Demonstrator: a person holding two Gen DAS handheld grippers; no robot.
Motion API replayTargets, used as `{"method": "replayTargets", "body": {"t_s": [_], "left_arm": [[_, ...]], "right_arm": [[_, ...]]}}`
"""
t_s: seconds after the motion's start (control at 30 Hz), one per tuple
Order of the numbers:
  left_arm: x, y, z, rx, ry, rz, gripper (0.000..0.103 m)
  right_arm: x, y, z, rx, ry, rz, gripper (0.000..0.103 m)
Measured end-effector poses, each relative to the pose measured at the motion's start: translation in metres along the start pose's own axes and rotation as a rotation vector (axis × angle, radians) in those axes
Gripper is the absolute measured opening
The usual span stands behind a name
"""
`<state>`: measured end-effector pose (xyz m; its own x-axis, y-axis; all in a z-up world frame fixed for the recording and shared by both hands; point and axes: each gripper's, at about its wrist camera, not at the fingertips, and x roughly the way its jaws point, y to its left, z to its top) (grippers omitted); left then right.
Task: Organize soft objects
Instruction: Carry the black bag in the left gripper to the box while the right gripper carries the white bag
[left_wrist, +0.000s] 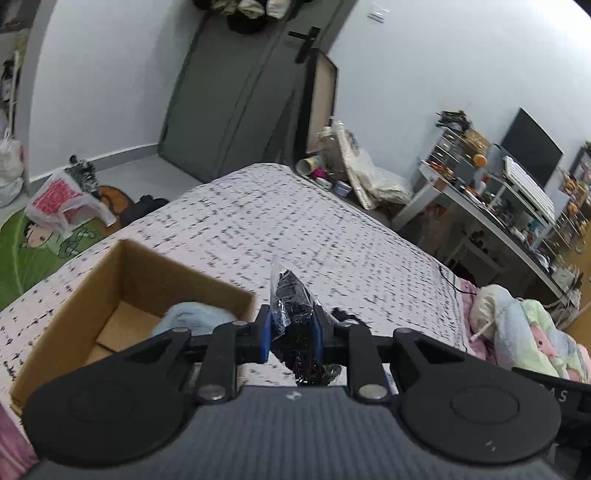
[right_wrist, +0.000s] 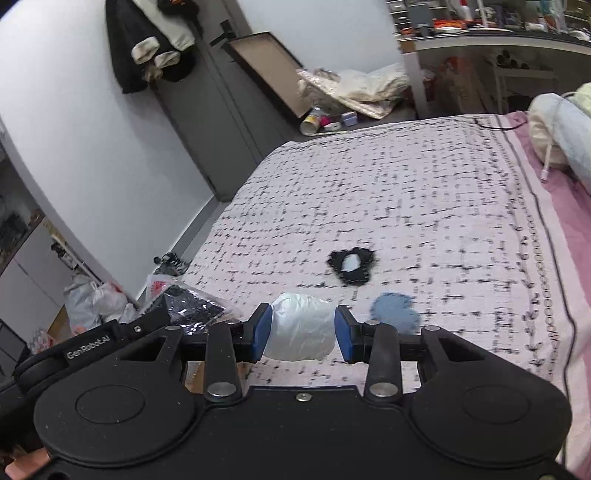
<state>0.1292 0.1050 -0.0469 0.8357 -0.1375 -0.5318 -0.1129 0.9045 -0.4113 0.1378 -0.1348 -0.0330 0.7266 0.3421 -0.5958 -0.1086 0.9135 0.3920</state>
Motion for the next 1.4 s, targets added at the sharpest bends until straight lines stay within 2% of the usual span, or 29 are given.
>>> {"method": "replayTargets", "body": {"t_s": [0.27, 0.7, 0.83, 1.07, 1.13, 1.23, 1.3, 1.33, 1.37, 1.4], "left_arm": [[-0.003, 0.038, 0.011, -0.060, -0.025, 0.023, 0.021], [-0.005, 0.097, 0.012, -0.190, -0.038, 0.113, 0.021], [-0.005, 0.105, 0.013, -0.222, -0.064, 0.156, 0.025], [-0.016, 0.107, 0.017, -0.223, -0.119, 0.156, 0.034], [-0.018, 0.107, 0.017, -0.228, -0.124, 0.153, 0.039], [-0.019, 0.108, 0.018, -0.230, -0.122, 0.162, 0.041], [-0.018, 0.108, 0.017, -0.234, -0.120, 0.163, 0.041], [-0.019, 0.108, 0.017, -0.236, -0.118, 0.164, 0.043], [-0.019, 0.108, 0.018, -0.235, -0.116, 0.167, 0.044], [-0.019, 0.108, 0.018, -0.233, -0.114, 0.169, 0.048]], "right_arm": [[0.023, 0.045, -0.008, -0.050, 0.032, 0.041, 0.037], [0.051, 0.095, -0.012, -0.091, 0.065, 0.089, 0.037], [0.058, 0.108, -0.016, -0.104, 0.078, 0.103, 0.037], [0.063, 0.122, -0.025, -0.120, 0.104, 0.122, 0.037], [0.063, 0.124, -0.027, -0.116, 0.114, 0.127, 0.037], [0.064, 0.126, -0.030, -0.114, 0.131, 0.139, 0.037], [0.064, 0.129, -0.031, -0.125, 0.150, 0.163, 0.039], [0.064, 0.130, -0.032, -0.130, 0.160, 0.169, 0.043], [0.064, 0.130, -0.033, -0.129, 0.167, 0.166, 0.053], [0.064, 0.127, -0.033, -0.119, 0.170, 0.156, 0.057]]}}
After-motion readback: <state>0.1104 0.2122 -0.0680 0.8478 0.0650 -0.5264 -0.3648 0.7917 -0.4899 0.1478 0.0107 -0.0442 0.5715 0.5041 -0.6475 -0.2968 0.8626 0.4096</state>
